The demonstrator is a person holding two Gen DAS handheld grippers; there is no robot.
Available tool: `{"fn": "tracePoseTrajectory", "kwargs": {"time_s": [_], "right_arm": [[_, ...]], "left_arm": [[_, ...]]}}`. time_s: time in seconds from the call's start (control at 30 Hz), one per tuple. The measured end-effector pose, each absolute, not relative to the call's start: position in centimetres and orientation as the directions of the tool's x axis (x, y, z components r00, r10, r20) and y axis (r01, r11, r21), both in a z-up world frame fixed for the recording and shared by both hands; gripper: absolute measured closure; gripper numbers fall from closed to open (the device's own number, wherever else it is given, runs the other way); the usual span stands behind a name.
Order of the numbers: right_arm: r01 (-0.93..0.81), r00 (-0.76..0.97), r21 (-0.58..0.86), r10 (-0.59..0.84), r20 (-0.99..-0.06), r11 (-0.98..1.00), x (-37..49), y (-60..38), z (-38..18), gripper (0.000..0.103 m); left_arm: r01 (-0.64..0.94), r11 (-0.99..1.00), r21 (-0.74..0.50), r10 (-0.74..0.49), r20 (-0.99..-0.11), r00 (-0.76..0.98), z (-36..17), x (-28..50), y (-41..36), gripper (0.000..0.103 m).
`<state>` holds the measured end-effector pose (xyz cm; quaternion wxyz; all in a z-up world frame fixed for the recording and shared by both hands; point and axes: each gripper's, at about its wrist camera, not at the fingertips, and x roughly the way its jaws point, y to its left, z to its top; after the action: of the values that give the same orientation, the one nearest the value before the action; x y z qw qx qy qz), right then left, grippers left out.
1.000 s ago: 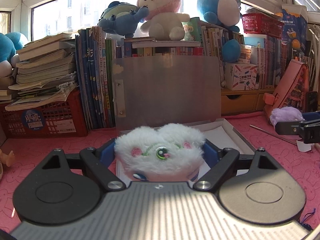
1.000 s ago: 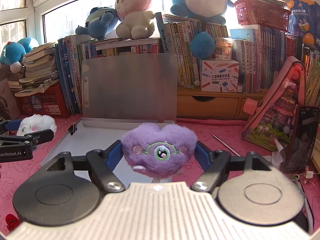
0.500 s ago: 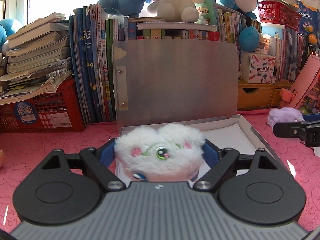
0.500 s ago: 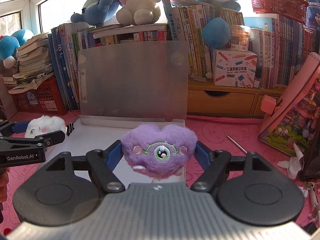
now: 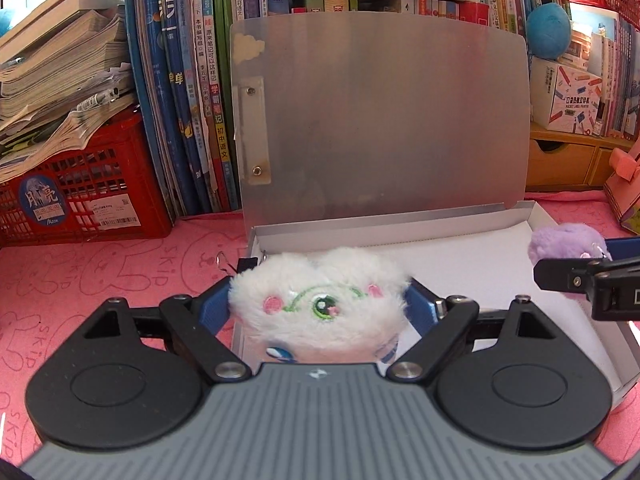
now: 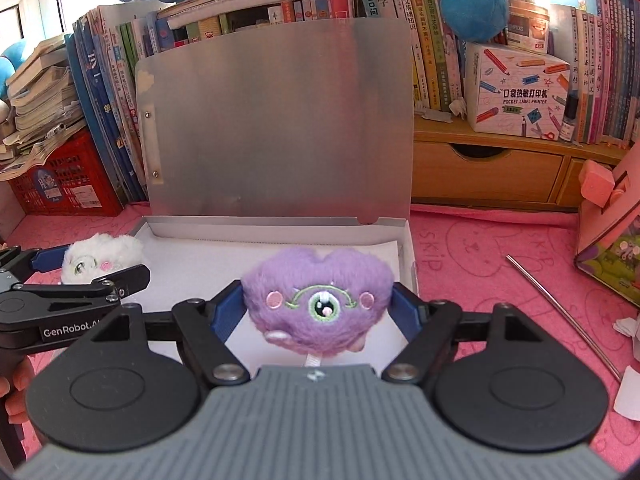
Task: Organize objects
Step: 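Carry the white plush with the left gripper while the right carries the purple plush into the box, then lower both plushes into the white box and open both grippers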
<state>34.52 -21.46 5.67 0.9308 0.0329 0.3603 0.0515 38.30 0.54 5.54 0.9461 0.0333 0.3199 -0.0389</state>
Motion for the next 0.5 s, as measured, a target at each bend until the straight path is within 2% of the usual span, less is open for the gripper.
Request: {"fn": "tracePoseTrajectory", "kwargs": {"time_s": [0.5], "right_arm": [[-0.057,0.686,0.109,0.118,-0.718,0.992,35.5,-20.6,2.4,0.025]], "left_arm": [[0.105,0.993,0.061,-0.039,-0.658,0.752,3.6,38.5,0.7,0.013]]}}
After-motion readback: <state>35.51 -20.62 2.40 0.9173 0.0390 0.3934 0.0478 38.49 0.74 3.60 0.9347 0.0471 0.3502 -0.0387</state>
